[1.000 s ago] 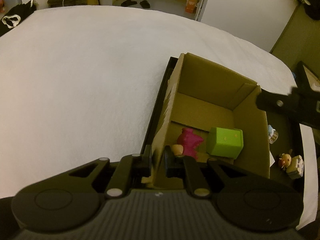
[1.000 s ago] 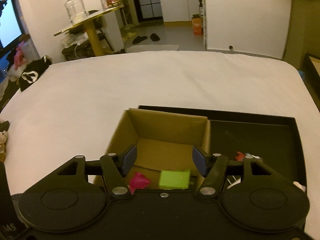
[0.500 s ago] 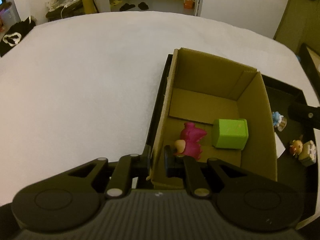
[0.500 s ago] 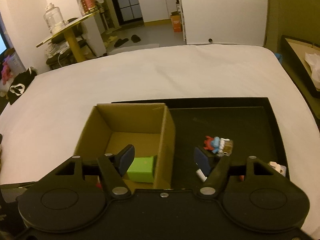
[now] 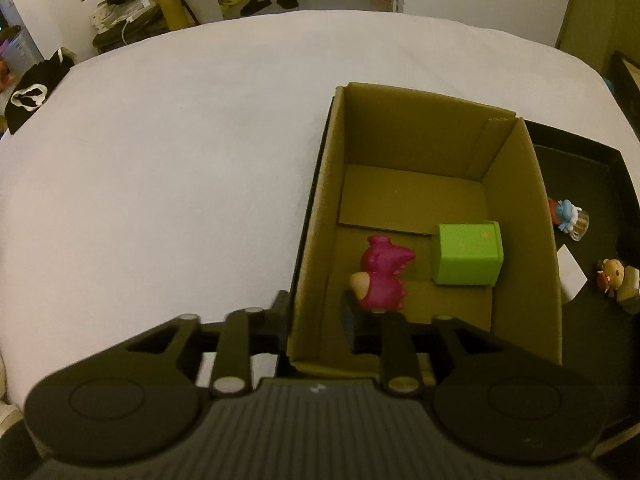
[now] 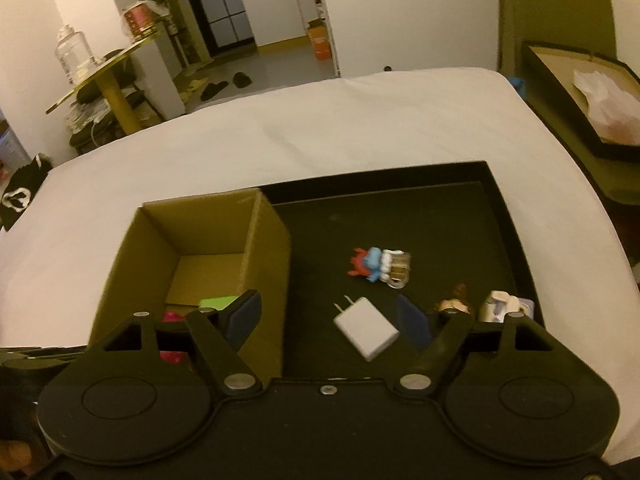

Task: Organize rigid objects
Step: 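Move the right tool to the blue-white cube figure and grasp it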

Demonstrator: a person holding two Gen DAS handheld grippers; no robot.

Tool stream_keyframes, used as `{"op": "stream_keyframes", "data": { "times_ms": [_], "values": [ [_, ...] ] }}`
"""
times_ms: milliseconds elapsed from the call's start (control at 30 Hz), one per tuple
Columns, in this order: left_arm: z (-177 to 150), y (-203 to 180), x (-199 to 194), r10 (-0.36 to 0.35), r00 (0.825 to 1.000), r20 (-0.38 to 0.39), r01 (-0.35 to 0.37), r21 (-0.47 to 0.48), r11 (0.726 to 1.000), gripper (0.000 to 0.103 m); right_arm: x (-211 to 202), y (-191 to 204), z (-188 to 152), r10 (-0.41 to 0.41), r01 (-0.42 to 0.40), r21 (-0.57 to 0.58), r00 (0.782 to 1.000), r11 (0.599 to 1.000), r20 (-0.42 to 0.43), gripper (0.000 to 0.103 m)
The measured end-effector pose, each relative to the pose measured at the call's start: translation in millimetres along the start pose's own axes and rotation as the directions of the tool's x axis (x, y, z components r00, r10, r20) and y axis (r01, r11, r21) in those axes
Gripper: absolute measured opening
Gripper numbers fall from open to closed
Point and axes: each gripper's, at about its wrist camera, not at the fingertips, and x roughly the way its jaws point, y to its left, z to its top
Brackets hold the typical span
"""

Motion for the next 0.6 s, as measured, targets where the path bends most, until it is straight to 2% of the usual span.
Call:
{"op": "stream_keyframes", "data": {
  "times_ms": [33, 133, 233, 333, 600],
  "values": [
    [0.0, -2.0, -0.2, 0.007, 1.0, 0.0, -0.007, 0.006, 1.0, 0.045, 0.5, -4.1, -1.3, -0.004, 0.004, 0.005, 1.0, 1.0, 0.001, 0.078],
    [-0.4, -7.4, -1.9, 0.033, 0.999, 0.005, -0.033, 0.027, 0.999, 0.062, 2.7, -18.1, -5.4, -0.015, 0.015, 0.026, 1.0, 1.0, -0.003, 0.078],
    [-0.3, -13.1, -3.6, 0.066, 0.998, 0.012, -0.067, 0.048, 0.997, 0.071, 6.3, -31.7, -9.3, -0.027, 0.027, 0.05, 1.0, 0.998, -0.01, 0.078],
    [-0.6, -18.3, -3.9, 0.095, 0.995, 0.02, -0.096, 0.07, 0.993, 0.078, 9.3, -44.7, -13.4, -0.043, 0.044, 0.078, 0.999, 0.996, -0.016, 0.08],
    [0.6, -28.2, -3.1, 0.133, 0.991, 0.027, -0.135, 0.098, 0.986, 0.081, 18.7, -76.4, -23.0, -0.082, 0.083, 0.143, 0.997, 0.986, -0.015, 0.082]
  ]
}}
